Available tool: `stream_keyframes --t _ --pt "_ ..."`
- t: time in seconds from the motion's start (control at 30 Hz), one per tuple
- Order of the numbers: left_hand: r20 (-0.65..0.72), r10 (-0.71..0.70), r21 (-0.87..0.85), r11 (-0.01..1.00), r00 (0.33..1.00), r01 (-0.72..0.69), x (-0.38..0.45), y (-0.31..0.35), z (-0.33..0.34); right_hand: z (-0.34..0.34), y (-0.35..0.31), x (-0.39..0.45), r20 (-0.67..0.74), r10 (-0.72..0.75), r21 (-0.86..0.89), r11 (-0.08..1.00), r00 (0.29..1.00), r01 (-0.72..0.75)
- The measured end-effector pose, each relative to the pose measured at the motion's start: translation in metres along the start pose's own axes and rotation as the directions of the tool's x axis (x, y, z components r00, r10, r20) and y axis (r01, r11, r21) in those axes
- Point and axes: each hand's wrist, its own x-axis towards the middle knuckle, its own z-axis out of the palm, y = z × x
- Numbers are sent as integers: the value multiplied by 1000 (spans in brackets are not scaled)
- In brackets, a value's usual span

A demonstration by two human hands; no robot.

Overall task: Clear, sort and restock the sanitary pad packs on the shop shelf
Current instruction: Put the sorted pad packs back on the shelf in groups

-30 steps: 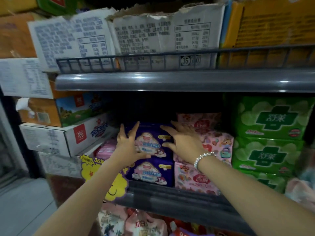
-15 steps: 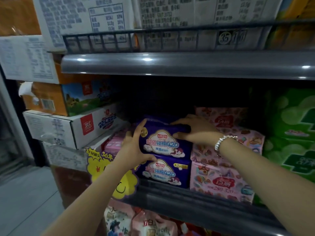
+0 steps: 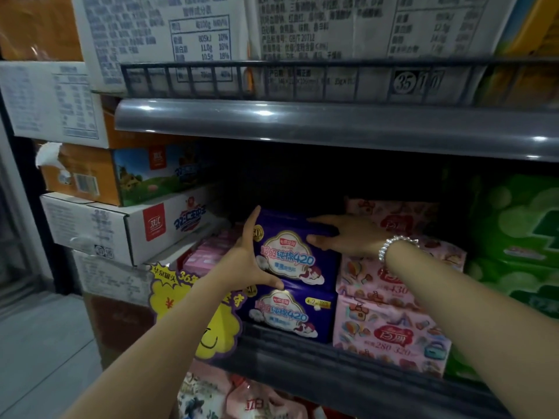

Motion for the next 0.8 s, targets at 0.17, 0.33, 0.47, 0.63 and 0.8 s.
stream_keyframes --t 0.17,0.33,0.47,0.63,0.8 --pt "-118 -55 -191 981 991 32 6 2 7 -1 3 -4 -36 -2 95 996 999 6" --pt "10 -167 -435 887 986 155 24 -5 2 2 5 -3 -48 -7 93 996 999 11" --pt "58 -161 -550 819 985 166 30 -6 1 3 10 -2 -47 -34 98 994 998 39" --pt "190 -252 -643 699 949 314 40 -1 -2 4 14 2 -48 -51 124 991 998 57" --pt "147 -261 -667 686 954 291 43 -2 -1 4 16 3 -69 -48 104 993 996 55"
